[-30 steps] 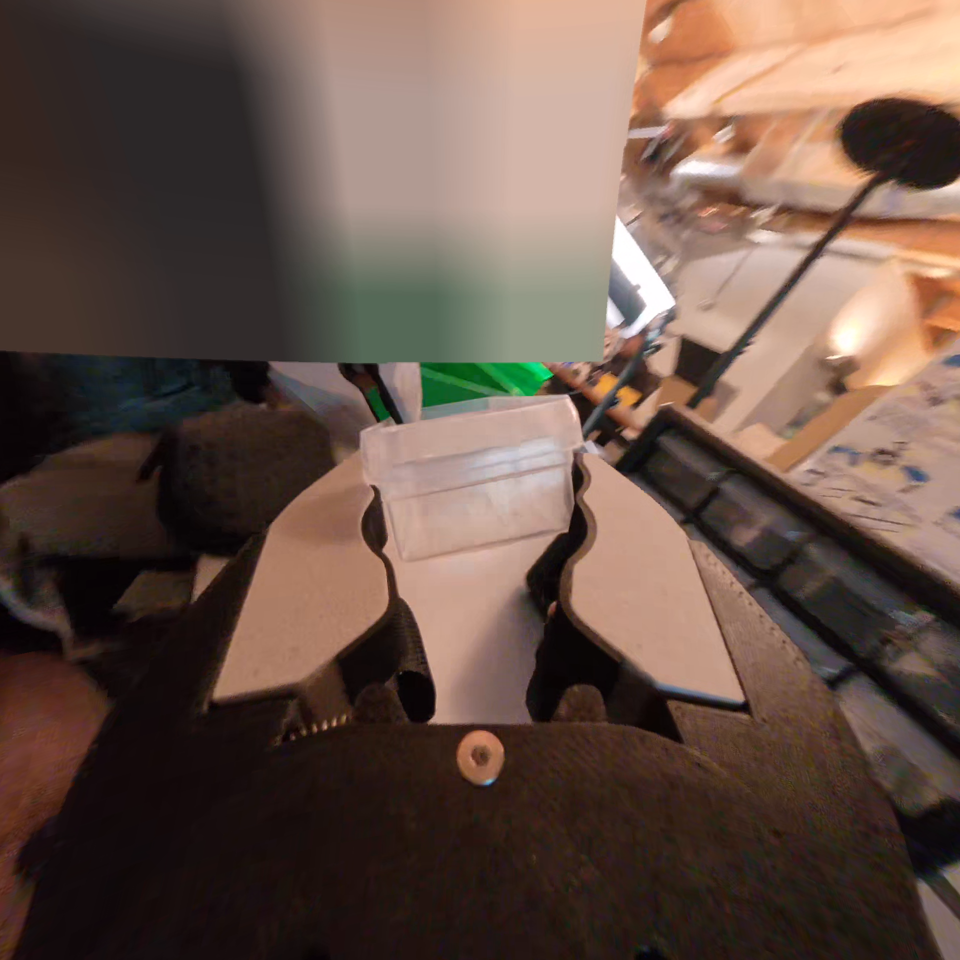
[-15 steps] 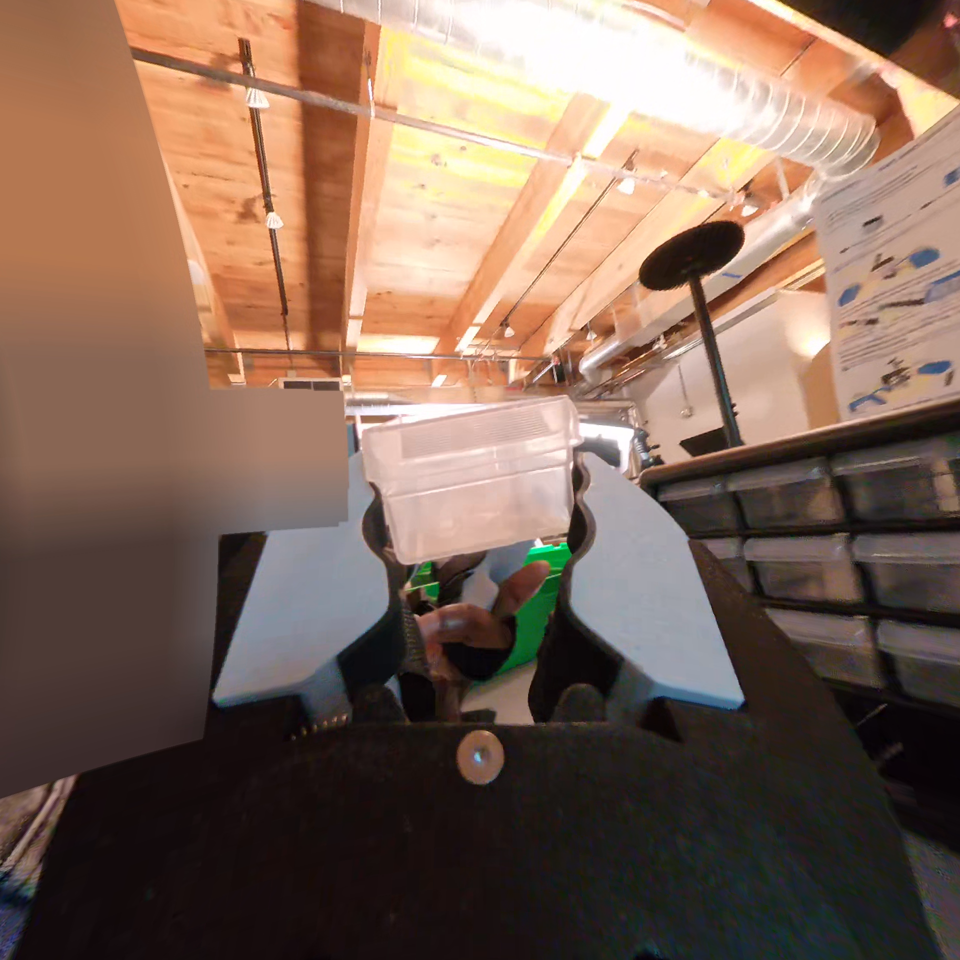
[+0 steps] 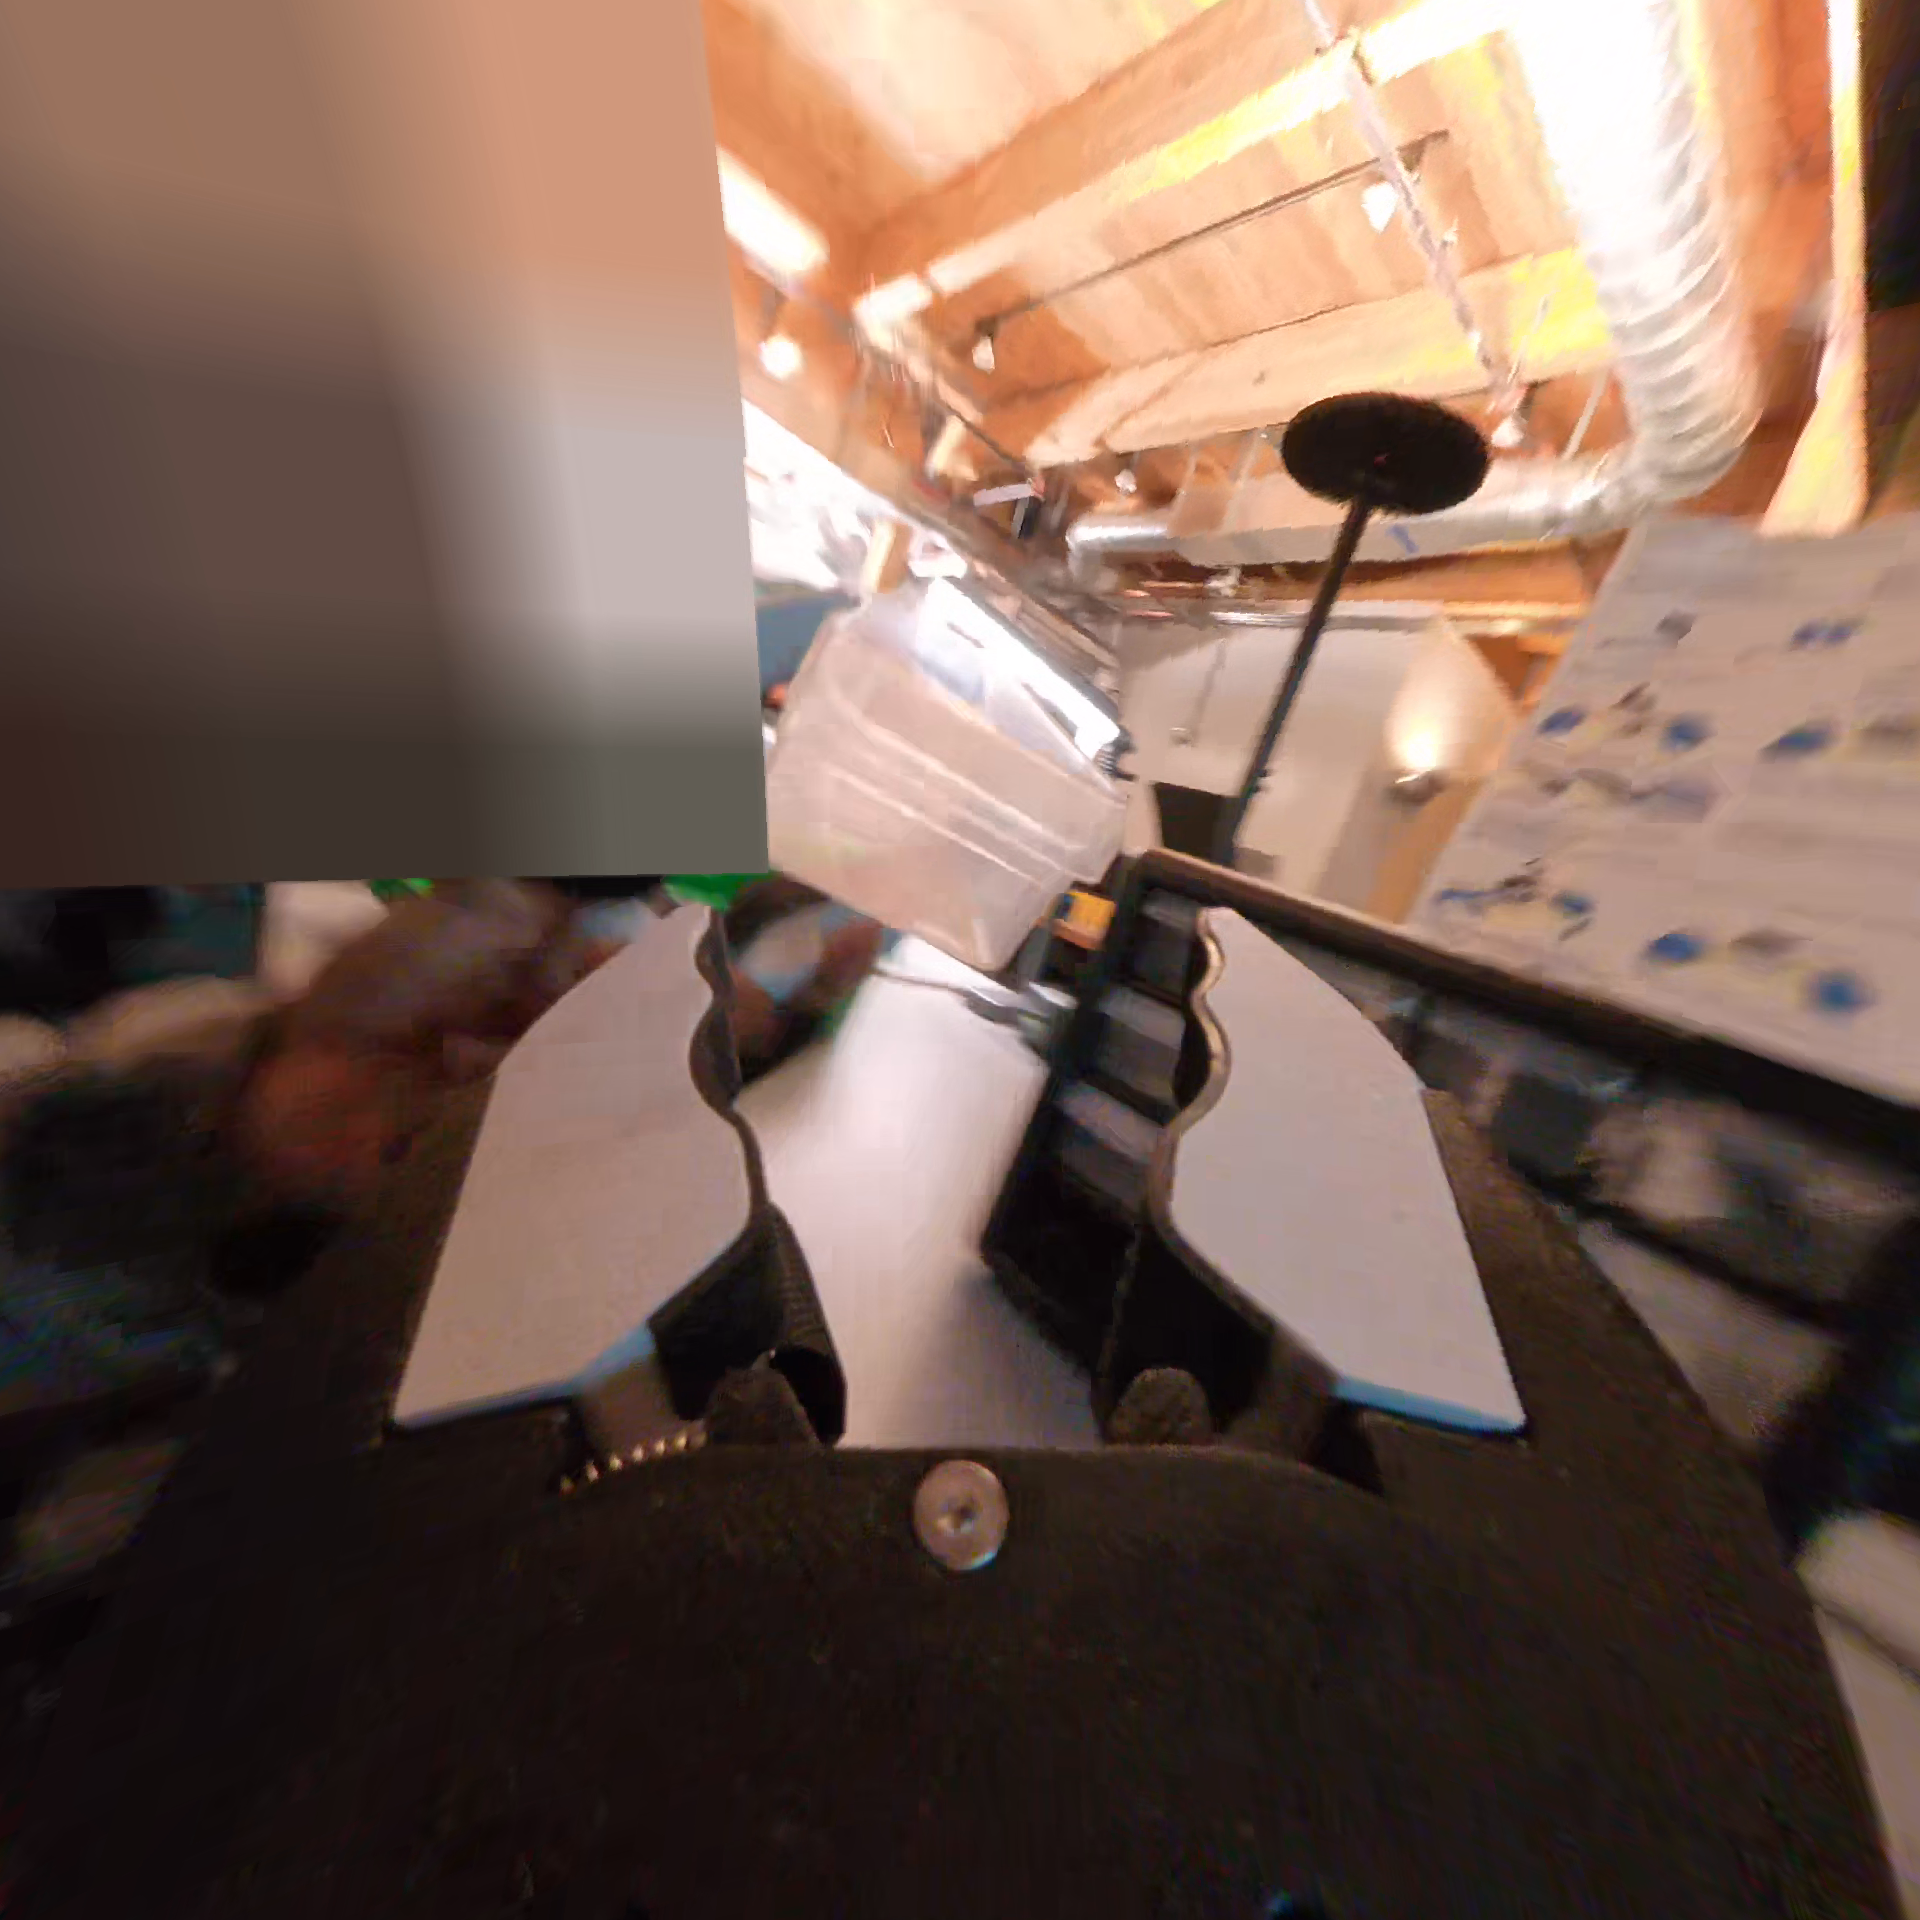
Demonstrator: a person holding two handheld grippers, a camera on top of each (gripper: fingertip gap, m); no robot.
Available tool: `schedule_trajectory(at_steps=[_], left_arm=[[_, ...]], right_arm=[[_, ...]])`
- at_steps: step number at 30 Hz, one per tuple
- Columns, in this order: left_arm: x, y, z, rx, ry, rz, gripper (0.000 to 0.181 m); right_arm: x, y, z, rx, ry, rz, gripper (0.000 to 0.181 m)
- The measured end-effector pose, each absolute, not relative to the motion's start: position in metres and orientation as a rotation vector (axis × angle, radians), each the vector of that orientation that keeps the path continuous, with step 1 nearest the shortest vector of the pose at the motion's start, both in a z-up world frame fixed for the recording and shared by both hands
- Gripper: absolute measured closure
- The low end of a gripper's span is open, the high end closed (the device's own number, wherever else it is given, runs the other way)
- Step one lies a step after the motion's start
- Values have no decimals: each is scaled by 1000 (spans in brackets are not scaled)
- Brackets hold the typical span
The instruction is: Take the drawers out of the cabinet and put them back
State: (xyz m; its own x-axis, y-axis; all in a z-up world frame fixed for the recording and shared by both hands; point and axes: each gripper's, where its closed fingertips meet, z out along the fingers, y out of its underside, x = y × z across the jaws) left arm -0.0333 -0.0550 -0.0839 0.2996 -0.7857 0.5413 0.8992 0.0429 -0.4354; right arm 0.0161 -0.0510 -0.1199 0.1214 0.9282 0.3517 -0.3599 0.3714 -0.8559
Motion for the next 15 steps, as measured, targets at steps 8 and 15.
schedule_trajectory(at_steps=[8,15], left_arm=[[-32,-34,-107,-950,-272,-1414,118],[-24,-29,-115,-988,-274,-1464,118]], right_arm=[[17,-33,-139,-352,-1180,157,104],[22,-42,-133,-266,-1140,90,137]])
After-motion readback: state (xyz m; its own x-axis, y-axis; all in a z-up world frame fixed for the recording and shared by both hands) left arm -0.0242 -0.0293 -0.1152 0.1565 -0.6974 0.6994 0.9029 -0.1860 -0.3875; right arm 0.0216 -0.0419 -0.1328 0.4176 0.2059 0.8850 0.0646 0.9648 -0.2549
